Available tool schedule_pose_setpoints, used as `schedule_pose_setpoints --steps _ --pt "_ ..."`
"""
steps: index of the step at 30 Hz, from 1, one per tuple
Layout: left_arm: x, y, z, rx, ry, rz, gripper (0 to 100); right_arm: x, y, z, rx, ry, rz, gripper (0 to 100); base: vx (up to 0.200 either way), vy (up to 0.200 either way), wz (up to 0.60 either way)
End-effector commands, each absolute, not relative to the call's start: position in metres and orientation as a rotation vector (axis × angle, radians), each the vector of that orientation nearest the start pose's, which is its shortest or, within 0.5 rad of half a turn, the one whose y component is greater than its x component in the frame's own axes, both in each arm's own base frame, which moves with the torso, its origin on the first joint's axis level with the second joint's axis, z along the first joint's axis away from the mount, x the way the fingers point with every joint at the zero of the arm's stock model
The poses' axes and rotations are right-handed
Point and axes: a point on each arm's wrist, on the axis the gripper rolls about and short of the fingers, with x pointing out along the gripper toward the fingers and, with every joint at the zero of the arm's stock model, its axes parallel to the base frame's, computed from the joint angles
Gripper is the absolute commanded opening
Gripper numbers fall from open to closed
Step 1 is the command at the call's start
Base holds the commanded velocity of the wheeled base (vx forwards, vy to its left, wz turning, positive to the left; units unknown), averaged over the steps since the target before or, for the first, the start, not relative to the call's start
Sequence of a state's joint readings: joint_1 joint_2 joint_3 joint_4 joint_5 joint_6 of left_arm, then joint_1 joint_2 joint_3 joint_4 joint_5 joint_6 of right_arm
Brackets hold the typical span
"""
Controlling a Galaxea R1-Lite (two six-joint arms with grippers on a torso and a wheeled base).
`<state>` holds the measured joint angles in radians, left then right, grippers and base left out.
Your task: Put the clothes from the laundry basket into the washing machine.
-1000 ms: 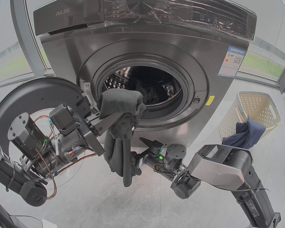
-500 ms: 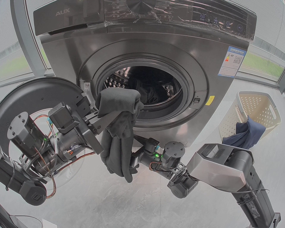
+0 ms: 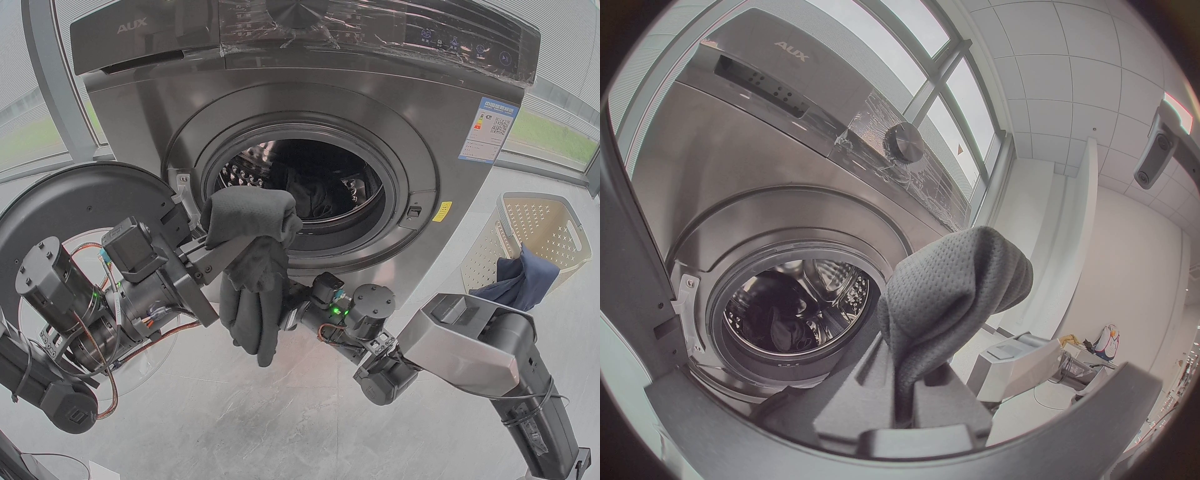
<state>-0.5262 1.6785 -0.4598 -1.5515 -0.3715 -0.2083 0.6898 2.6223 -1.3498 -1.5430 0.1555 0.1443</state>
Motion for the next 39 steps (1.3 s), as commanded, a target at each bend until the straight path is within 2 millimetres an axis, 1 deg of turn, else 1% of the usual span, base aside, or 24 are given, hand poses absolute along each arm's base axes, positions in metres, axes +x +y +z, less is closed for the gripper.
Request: schedule_pose_setpoints --steps 1,4,6,7,8,12,13,14,15,17,18,19,21,24,26,27,30,31,33,34,35,39 --pt "0.220 -0.136 0.193 -0.219 -0.250 -0.919 0 0.380 0.269 0.061 0.207 -0.221 0.760 0 0.000 0.000 0.00" --pt "0.222 -0.133 0.194 -0.217 -0.256 -0.902 0 0.378 0.235 0.074 0.195 -0.192 0.700 0 0.000 0.000 0.00" --pt "0.223 -0.131 0.195 -0.216 -0.258 -0.896 0 0.373 0.217 0.080 0.185 -0.170 0.671 0 0.000 0.000 0.00" --pt "0.223 -0.131 0.195 -0.216 -0.258 -0.895 0 0.372 0.213 0.081 0.183 -0.165 0.664 0 0.000 0.000 0.00" --pt "0.224 -0.130 0.195 -0.215 -0.260 -0.892 0 0.367 0.200 0.085 0.175 -0.150 0.642 0 0.000 0.000 0.00" --pt "0.225 -0.128 0.195 -0.214 -0.259 -0.883 0 0.355 0.181 0.096 0.168 -0.135 0.615 0 0.000 0.000 0.00" --pt "0.225 -0.127 0.194 -0.213 -0.258 -0.879 0 0.350 0.178 0.099 0.169 -0.130 0.613 0 0.000 0.000 0.00" --pt "0.225 -0.127 0.194 -0.213 -0.258 -0.879 0 0.350 0.178 0.099 0.169 -0.130 0.613 0 0.000 0.000 0.00" --pt "0.225 -0.127 0.194 -0.213 -0.256 -0.878 0 0.343 0.175 0.102 0.170 -0.121 0.613 0 0.000 0.000 0.00" --pt "0.224 -0.127 0.193 -0.213 -0.253 -0.879 0 0.335 0.175 0.099 0.166 -0.092 0.619 0 0.000 0.000 0.00" --pt "0.224 -0.127 0.193 -0.213 -0.253 -0.879 0 0.335 0.175 0.099 0.166 -0.092 0.619 0 0.000 0.000 0.00" --pt "0.224 -0.128 0.194 -0.214 -0.254 -0.884 0 0.327 0.174 0.085 0.154 -0.030 0.625 0 0.000 0.000 0.00" --pt "0.223 -0.129 0.194 -0.215 -0.254 -0.890 0 0.320 0.178 0.077 0.148 0.008 0.632 0 0.000 0.000 0.00" --pt "0.223 -0.130 0.196 -0.214 -0.262 -0.892 0 0.319 0.187 0.071 0.151 0.020 0.627 0 0.000 0.000 0.00" --pt "0.224 -0.131 0.197 -0.216 -0.268 -0.894 0 0.322 0.191 0.073 0.156 0.000 0.628 0 0.000 0.000 0.00" --pt "0.223 -0.131 0.197 -0.216 -0.269 -0.897 0 0.324 0.194 0.075 0.158 -0.012 0.635 100 0.000 0.000 0.00" --pt "0.221 -0.136 0.200 -0.222 -0.278 -0.917 0 0.328 0.211 0.086 0.175 -0.073 0.664 100 0.000 0.000 0.00" --pt "0.220 -0.138 0.200 -0.222 -0.279 -0.925 0 0.330 0.216 0.085 0.174 -0.080 0.672 100 0.000 0.000 0.00" --pt "0.218 -0.141 0.201 -0.224 -0.284 -0.937 0 0.333 0.229 0.074 0.166 -0.068 0.692 100 0.000 0.000 0.00" --pt "0.218 -0.141 0.201 -0.224 -0.284 -0.937 0 0.333 0.230 0.074 0.164 -0.069 0.694 100 0.000 0.000 0.00" --pt "0.218 -0.142 0.202 -0.227 -0.285 -0.942 0 0.330 0.241 0.065 0.158 -0.049 0.720 100 0.000 0.000 0.00" --pt "0.219 -0.141 0.203 -0.227 -0.288 -0.937 0 0.321 0.259 0.043 0.125 0.008 0.764 100 0.000 0.000 0.00"
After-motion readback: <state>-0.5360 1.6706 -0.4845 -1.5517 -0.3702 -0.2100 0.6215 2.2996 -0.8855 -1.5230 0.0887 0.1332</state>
